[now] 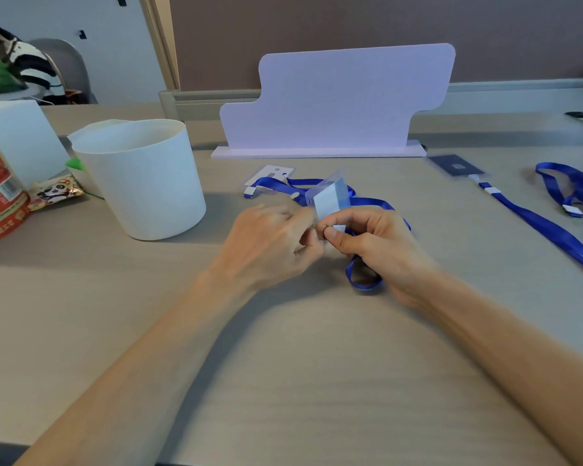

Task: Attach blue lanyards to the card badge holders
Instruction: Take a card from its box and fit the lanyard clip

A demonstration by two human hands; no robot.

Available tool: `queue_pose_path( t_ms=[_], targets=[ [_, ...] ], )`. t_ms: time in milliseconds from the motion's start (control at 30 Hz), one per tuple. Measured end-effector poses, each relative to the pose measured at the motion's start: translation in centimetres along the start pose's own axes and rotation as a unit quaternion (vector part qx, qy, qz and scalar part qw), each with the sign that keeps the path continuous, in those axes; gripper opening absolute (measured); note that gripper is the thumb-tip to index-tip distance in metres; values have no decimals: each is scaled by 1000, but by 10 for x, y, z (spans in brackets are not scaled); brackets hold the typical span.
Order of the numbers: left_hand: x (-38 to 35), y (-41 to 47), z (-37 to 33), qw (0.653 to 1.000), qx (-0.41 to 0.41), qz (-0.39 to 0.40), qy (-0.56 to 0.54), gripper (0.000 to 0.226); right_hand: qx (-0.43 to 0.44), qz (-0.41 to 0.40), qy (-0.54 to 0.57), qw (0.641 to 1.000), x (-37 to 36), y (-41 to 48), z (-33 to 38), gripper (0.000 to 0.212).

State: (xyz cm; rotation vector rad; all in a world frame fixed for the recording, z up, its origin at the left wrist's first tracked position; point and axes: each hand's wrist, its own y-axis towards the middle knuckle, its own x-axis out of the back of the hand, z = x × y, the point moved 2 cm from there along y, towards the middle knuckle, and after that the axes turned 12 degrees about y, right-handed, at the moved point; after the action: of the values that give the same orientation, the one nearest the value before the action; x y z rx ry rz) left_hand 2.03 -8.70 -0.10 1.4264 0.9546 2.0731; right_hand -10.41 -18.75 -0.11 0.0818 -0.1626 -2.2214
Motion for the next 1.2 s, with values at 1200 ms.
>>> queue_pose_path(
  t_ms=[1200],
  targets=[
    [-3,-5,-6,970,135,43,-198,28,-6,47,9,999,8,3,8,24]
  ],
)
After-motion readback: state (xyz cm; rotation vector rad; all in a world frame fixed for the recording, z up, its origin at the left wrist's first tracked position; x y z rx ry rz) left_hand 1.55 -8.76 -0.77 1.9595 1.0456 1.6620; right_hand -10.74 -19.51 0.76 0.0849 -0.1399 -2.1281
